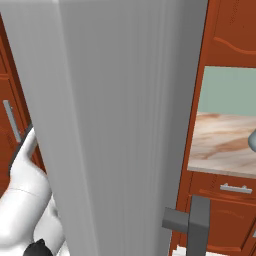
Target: Move the hotdog bun and peach from the top shelf to the second highest shelf to make space. Then, place the pitcher from the counter on the cleared top shelf.
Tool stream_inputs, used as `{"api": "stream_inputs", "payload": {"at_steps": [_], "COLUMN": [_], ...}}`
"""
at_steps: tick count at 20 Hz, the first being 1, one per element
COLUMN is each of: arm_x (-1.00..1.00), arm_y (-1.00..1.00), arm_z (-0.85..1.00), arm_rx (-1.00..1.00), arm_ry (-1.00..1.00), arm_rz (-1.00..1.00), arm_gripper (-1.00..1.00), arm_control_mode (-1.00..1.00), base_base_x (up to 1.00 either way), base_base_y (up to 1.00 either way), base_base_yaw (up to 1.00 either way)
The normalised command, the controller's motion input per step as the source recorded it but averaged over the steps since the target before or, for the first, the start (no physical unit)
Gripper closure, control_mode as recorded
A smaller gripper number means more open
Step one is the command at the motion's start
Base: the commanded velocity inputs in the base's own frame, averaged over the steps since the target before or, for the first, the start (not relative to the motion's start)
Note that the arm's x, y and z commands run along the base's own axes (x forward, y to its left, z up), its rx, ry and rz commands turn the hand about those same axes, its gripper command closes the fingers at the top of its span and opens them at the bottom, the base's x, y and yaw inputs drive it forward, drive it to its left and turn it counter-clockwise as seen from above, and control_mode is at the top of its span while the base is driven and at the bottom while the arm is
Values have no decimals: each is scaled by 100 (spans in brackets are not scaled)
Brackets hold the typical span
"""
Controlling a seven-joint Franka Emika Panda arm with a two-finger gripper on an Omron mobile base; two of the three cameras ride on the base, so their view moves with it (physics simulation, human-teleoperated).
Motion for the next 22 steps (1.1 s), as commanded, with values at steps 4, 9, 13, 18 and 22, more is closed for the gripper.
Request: {"api": "stream_inputs", "payload": {"at_steps": [4,9,13,18,22], "arm_x": [50,36,39,51,57], "arm_y": [1,0,1,0,0], "arm_z": [-38,-63,-56,-16,0], "arm_rx": [0,0,0,0,0], "arm_ry": [0,0,0,0,0], "arm_rz": [0,0,0,0,0], "arm_gripper": [100,100,100,100,100], "arm_control_mode": [-100,-100,-100,-100,-100], "base_base_x": [0,0,0,0,0], "base_base_y": [0,0,0,0,0], "base_base_yaw": [0,0,0,0,0]}}
